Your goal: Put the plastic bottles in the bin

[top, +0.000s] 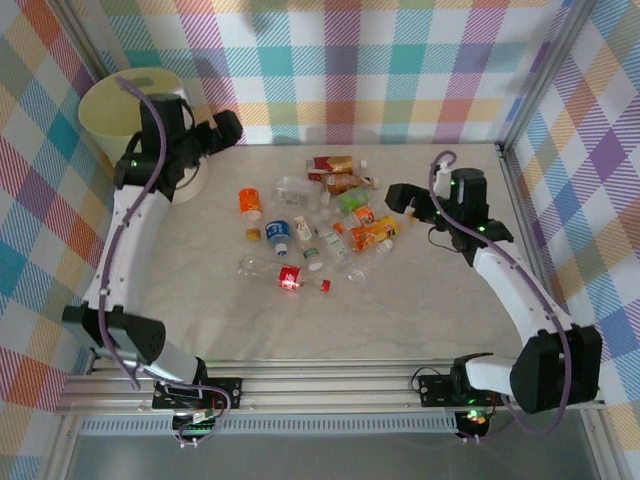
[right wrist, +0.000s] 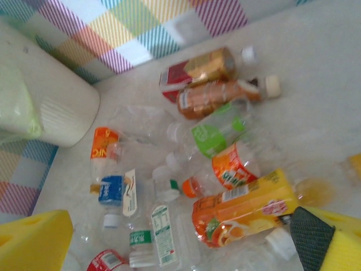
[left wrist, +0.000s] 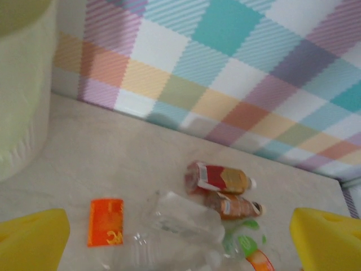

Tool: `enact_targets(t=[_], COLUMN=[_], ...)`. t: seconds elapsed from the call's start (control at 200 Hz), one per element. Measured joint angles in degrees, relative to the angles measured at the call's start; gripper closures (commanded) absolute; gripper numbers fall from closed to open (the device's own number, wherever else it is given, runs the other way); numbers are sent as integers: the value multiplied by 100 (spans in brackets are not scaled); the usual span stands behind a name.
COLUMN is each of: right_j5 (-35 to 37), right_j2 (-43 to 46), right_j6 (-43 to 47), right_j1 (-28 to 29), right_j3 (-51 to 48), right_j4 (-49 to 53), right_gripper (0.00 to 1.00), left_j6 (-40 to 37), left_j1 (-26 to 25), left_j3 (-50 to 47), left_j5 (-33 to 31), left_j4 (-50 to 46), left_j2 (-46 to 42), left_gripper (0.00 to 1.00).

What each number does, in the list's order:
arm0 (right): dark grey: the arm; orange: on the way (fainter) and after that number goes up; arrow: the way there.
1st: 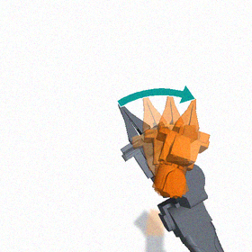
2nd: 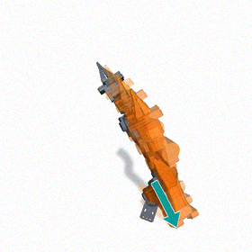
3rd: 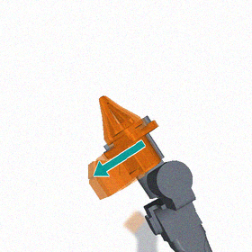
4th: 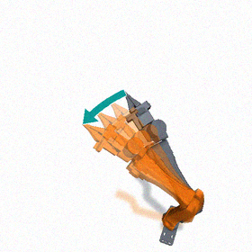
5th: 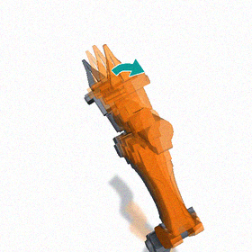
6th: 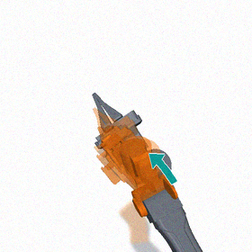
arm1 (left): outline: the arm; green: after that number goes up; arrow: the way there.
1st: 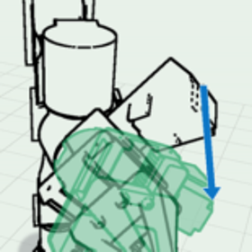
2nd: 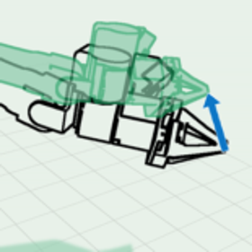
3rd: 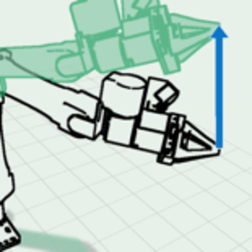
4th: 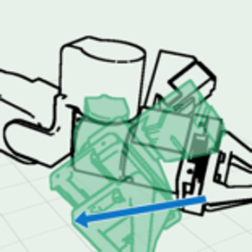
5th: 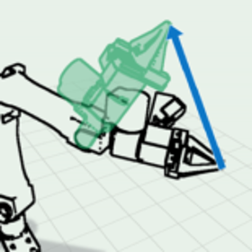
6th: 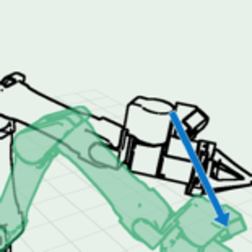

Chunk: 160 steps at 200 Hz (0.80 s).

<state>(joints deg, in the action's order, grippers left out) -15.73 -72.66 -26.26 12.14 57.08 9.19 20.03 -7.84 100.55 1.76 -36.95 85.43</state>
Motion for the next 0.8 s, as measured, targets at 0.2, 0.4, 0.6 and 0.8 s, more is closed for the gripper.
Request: enact_targets(t=[0.2, 0.4, 0.6, 0.8], right_j5=[433, 1373, 2120, 2146], right_j2=[-822, -1342, -1456, -1397], right_j6=[-455, -1478, -2170, -2859], right_j1=[586, 1056, 1427, 1659], right_j3=[24, 33, -140, -734], right_j4=[37, 450, 852, 887], right_gripper=[0, 0, 0, 1], left_j6=[345, 671, 1016, 1152], left_j1=[-227, -299, -334, -334], left_j3=[-1283, -2221, -3047, -3296], left_j5=[9, 264, 483, 483], left_j4=[142, 227, 304, 315], left_j2=[-894, -1252, -1508, -1722], left_gripper=[0, 0, 0, 0])
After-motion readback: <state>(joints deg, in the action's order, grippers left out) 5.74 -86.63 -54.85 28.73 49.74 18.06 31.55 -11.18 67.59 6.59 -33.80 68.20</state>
